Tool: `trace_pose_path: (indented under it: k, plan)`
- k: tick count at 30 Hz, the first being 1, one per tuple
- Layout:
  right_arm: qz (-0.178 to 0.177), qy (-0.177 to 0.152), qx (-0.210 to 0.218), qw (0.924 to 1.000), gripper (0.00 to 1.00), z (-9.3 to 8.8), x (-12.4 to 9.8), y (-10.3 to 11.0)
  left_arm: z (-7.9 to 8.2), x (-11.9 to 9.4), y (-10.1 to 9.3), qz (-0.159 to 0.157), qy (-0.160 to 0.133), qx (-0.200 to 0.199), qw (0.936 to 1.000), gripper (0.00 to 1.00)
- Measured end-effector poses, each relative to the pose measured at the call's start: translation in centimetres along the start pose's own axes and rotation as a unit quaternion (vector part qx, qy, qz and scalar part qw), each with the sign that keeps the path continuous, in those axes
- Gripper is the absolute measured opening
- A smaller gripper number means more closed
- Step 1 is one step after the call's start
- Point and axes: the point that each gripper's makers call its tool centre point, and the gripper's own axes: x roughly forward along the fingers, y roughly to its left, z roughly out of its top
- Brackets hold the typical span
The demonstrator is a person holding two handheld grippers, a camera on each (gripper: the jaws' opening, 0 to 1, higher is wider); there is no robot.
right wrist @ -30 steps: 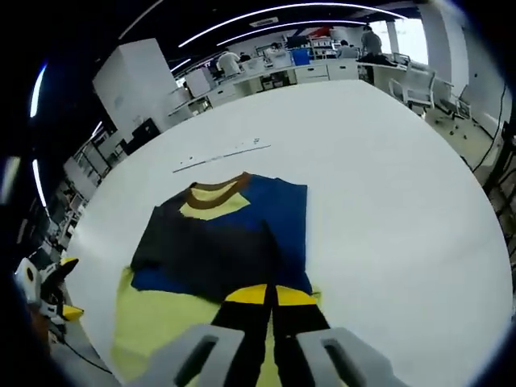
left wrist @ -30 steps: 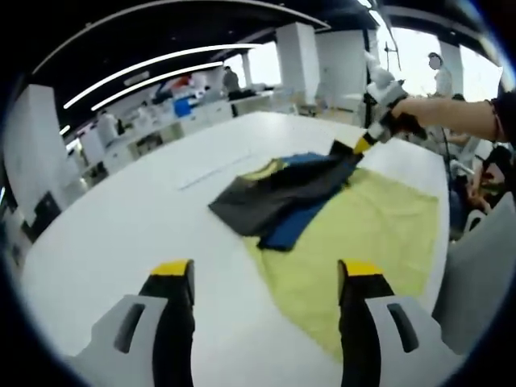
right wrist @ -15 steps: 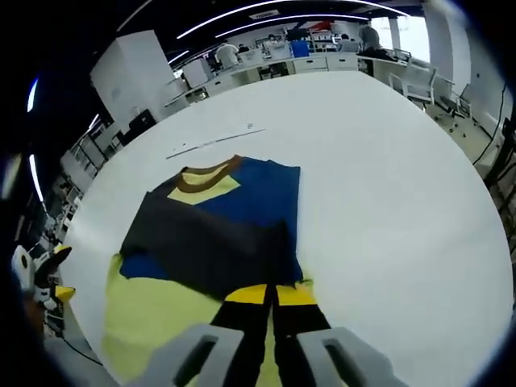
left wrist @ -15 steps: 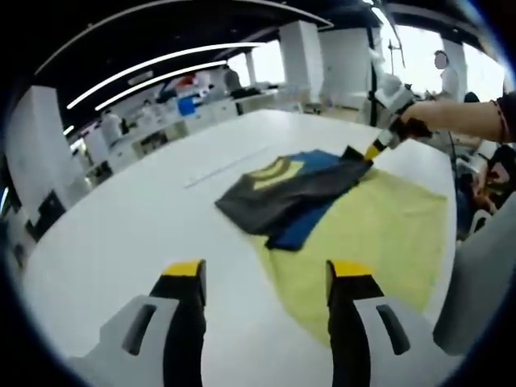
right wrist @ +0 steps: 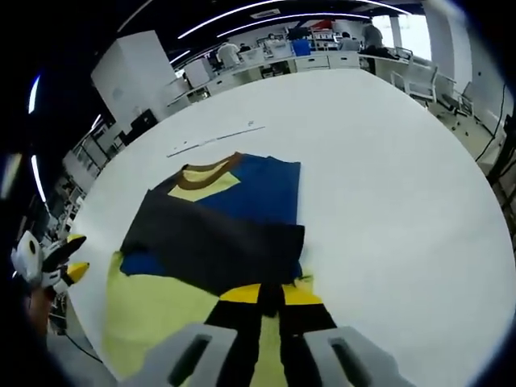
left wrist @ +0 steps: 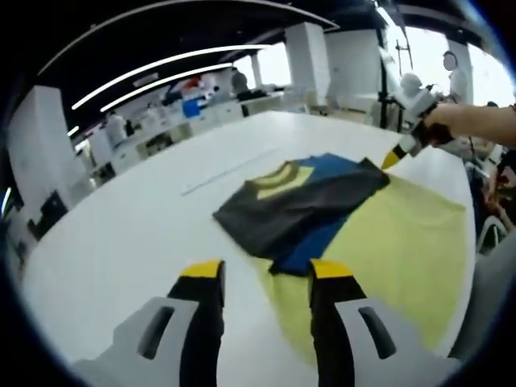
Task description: Fold the garment on the visible template until the final outline fits inside the template.
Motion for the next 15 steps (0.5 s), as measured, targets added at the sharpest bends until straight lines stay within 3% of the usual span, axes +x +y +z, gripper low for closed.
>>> trace_pose_path:
  k: [8,15]
  plan:
    - [-0.009,0.013,0.002,0.9999,0.12,-1.0,0.5,-0.2,-0.5,2.6,-0.3,0.000,0.017,0.012,0.9998,0.31]
    - [-0.009,0.010,0.004,0.9999,0.10,-1.3,1.2,-0.2,-1.2,4.8,-0.7,0.001,0.039,0.033,0.9987,0.21]
